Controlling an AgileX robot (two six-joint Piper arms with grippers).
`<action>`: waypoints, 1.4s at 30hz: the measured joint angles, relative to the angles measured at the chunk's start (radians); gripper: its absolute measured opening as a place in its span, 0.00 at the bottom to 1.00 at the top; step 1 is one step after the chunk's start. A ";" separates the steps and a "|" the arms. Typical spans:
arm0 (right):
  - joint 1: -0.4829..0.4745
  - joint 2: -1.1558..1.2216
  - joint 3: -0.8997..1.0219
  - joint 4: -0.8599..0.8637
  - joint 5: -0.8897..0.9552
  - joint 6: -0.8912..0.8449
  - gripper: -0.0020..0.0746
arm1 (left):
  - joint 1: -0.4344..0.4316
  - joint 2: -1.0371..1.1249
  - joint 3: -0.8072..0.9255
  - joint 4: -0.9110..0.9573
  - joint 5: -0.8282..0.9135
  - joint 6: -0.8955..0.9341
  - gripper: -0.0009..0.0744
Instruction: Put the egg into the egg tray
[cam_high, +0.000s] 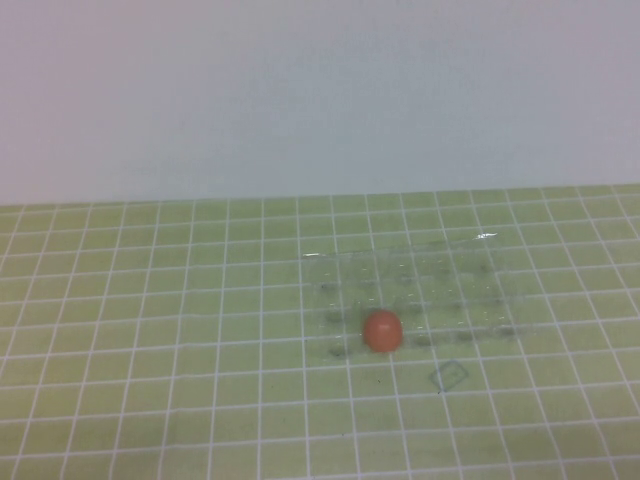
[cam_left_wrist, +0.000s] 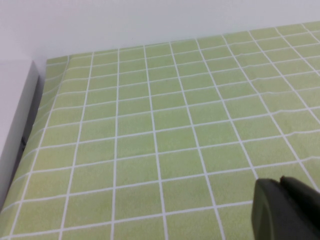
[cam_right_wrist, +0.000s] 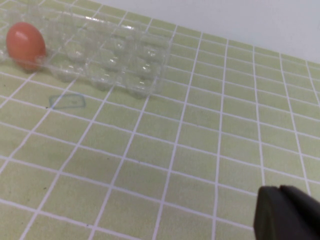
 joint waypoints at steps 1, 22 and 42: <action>0.000 0.000 0.000 0.000 0.000 0.000 0.02 | 0.000 0.000 0.000 0.000 0.000 0.000 0.01; 0.000 0.000 0.000 0.000 0.000 0.000 0.02 | 0.000 0.000 0.000 0.000 0.000 0.000 0.01; 0.000 0.000 0.000 -0.065 0.000 0.153 0.02 | 0.000 0.000 0.000 0.000 0.000 0.000 0.01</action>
